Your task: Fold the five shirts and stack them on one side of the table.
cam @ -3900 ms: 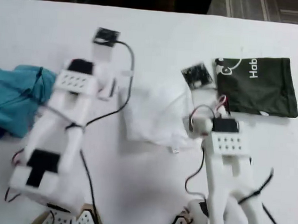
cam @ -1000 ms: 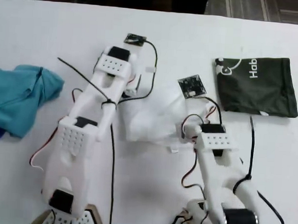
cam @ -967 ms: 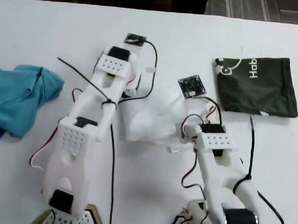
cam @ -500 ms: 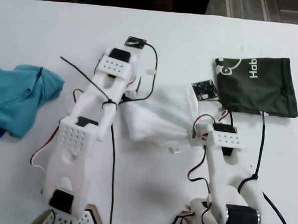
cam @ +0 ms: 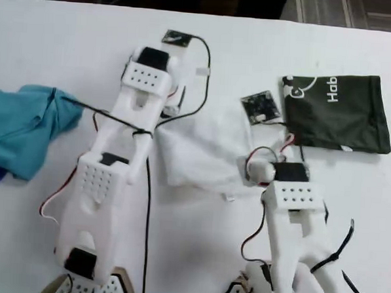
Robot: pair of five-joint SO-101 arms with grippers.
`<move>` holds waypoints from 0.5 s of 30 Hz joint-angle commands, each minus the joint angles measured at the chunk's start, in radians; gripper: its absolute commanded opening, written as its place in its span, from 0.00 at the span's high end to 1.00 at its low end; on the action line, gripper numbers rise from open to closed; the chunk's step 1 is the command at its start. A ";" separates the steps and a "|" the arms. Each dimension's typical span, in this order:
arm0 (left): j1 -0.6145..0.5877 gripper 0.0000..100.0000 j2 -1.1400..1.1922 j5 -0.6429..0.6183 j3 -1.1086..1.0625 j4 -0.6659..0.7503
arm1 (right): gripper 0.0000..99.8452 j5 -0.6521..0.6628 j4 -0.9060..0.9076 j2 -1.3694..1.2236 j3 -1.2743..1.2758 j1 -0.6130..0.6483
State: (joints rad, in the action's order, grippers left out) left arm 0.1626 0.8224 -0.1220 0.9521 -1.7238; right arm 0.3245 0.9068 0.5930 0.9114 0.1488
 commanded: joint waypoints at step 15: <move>-0.089 0.97 -0.009 -0.003 0.073 -0.052 | 0.98 -0.012 -0.127 0.045 0.209 0.128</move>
State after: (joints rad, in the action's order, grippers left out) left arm 0.0844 0.8224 -0.1220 0.9812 -1.7653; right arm 0.3092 0.7917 0.6007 1.1155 0.2670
